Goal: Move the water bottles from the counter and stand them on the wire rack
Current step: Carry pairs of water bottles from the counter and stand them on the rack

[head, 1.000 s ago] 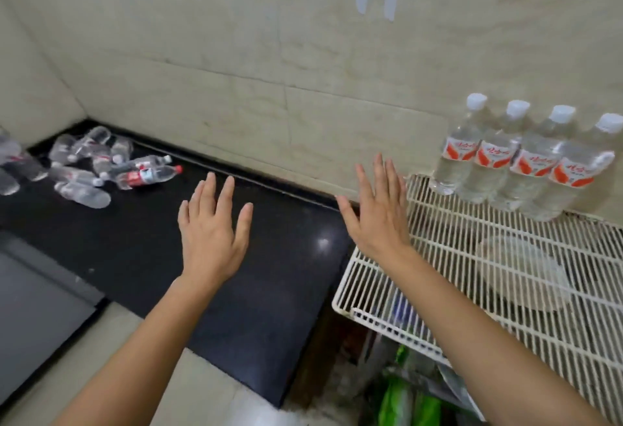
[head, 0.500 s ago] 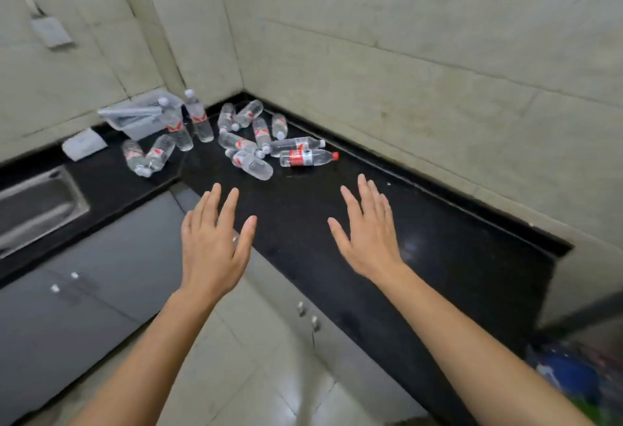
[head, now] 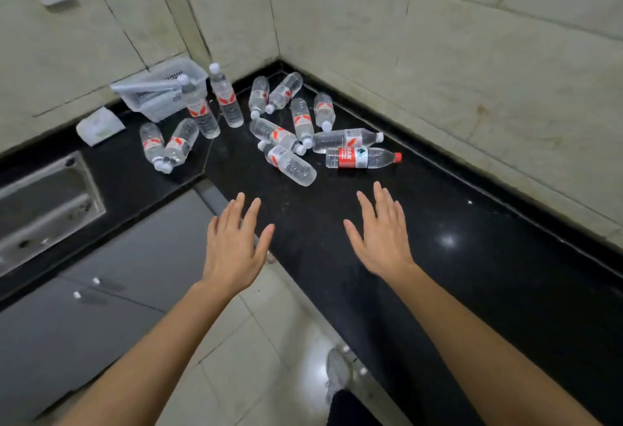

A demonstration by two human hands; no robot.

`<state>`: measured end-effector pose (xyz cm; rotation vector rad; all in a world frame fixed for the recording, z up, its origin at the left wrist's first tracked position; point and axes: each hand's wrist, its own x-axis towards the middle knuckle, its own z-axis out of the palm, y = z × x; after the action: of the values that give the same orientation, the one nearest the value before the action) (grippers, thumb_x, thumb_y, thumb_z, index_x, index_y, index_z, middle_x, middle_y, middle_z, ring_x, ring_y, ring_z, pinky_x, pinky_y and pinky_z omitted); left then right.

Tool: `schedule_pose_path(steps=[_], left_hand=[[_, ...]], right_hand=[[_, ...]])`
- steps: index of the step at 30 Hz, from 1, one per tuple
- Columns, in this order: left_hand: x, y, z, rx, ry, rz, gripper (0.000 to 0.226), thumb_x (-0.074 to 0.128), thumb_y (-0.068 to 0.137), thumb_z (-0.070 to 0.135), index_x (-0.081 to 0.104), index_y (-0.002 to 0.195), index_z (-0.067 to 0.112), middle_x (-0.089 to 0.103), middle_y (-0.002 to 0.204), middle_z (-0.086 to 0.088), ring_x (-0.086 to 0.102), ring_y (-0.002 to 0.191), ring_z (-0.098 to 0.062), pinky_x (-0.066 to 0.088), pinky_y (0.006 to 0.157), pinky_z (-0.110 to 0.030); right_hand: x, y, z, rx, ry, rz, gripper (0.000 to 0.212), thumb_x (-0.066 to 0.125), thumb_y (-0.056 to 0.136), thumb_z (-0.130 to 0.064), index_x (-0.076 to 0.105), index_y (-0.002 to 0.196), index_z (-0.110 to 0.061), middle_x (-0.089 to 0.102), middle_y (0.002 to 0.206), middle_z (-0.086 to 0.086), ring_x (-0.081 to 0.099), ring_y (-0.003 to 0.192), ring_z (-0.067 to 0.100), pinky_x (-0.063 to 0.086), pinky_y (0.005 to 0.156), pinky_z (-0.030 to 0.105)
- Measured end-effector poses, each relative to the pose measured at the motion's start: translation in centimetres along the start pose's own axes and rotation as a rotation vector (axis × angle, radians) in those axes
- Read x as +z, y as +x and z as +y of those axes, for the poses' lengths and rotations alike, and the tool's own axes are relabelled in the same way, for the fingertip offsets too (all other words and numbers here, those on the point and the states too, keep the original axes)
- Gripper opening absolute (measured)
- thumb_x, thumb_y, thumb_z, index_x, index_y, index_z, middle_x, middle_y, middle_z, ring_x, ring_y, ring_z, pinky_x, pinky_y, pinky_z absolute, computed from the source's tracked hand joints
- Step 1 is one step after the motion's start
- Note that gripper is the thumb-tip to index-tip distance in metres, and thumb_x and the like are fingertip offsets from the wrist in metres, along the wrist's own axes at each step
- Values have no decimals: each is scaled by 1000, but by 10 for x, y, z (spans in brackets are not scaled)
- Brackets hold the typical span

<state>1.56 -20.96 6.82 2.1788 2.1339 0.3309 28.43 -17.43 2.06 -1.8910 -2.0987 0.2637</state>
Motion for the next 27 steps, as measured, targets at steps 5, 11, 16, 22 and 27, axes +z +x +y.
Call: schedule_pose_path(steps=[5, 11, 16, 22, 27], left_hand=[[14, 69, -11, -41, -41, -68, 61, 39, 103, 50, 36, 154, 17, 28, 163, -14, 29, 148, -32, 26, 120, -50], [37, 152, -41, -54, -64, -205, 62, 42, 102, 49, 33, 154, 18, 25, 164, -13, 25, 150, -31, 27, 118, -50], [77, 229, -74, -34, -78, -329, 63, 48, 100, 44, 32, 154, 16, 25, 163, -12, 26, 149, -32, 31, 114, -53], [103, 342, -116, 229, 21, -412, 72, 62, 85, 15, 34, 151, 7, 30, 157, -23, 31, 144, -41, 36, 110, -60], [120, 449, -130, 466, 113, -442, 87, 70, 83, 19, 23, 157, 13, 16, 164, -19, 10, 153, -37, 17, 118, -60]], right_hand=[[20, 81, -1, 55, 55, -52, 63, 50, 101, -42, 40, 152, -8, 27, 163, 25, 26, 151, 40, 23, 122, 54], [46, 149, -12, 129, 105, -173, 64, 49, 102, -45, 33, 155, -12, 24, 164, 20, 28, 151, 35, 31, 118, 51], [70, 187, -21, 268, 139, -204, 64, 49, 102, -46, 32, 155, -13, 26, 164, 15, 32, 148, 32, 38, 113, 49], [100, 239, -50, 339, 186, -259, 69, 50, 102, -47, 26, 158, -13, 27, 163, 13, 32, 147, 31, 38, 114, 47], [142, 291, -108, 321, 135, -329, 77, 53, 97, -58, 30, 156, -15, 45, 149, 12, 47, 133, 32, 41, 108, 44]])
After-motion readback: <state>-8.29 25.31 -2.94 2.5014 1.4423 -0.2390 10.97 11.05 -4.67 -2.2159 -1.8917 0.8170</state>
